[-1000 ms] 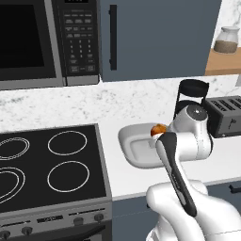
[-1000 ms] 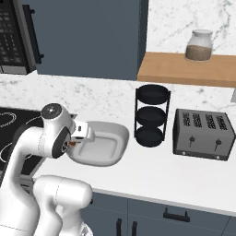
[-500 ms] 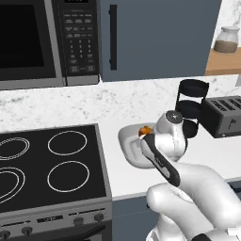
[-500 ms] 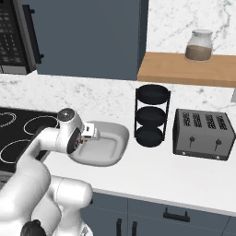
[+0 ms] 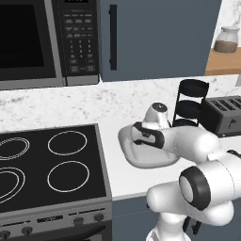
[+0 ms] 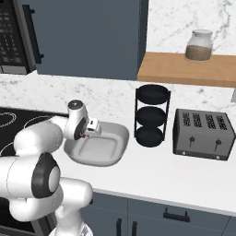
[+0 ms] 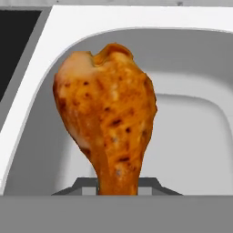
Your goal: Place one cucumber and one chicken drumstick in each tupperware on the nearby counter, to pack two identical lunches.
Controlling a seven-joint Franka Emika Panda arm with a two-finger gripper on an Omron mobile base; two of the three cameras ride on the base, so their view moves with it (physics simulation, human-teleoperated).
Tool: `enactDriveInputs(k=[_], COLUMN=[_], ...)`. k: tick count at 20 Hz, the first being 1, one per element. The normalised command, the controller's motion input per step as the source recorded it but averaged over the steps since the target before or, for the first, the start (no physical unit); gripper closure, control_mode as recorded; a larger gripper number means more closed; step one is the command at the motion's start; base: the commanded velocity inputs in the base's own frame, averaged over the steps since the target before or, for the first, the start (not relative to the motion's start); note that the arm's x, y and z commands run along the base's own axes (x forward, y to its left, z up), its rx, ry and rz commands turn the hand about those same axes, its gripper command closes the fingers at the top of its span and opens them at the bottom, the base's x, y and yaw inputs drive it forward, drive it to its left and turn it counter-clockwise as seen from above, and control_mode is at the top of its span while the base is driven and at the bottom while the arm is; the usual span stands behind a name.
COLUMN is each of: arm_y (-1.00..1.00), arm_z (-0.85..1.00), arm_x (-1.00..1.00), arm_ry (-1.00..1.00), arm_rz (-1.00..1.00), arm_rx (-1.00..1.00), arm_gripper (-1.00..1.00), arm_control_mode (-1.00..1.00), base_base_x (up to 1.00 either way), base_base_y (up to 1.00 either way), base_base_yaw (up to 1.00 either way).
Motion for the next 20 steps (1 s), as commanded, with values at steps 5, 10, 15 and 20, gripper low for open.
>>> enactDriveInputs(k=[5, 10, 15, 20], arm_y=[0.11, 0.09, 0.09, 0.00], arm_z=[-0.46, -0.40, -0.26, -0.05], arm_x=[0.15, 0.10, 0.07, 0.00], arm_ry=[0.00, 0.00, 0.01, 0.00], arm_rz=[-0.13, -0.09, -0.01, 0.00], arm_rx=[0.05, 0.04, 0.01, 0.00], arm_gripper=[1.00, 1.00, -1.00, -1.00], arm_control_mode=[-1.00, -1.00, -1.00, -1.00], base_base_x=[0.00, 0.00, 0.00, 0.00], base_base_y=[0.00, 0.00, 0.00, 0.00], base_base_yaw=[0.00, 0.00, 0.00, 0.00])
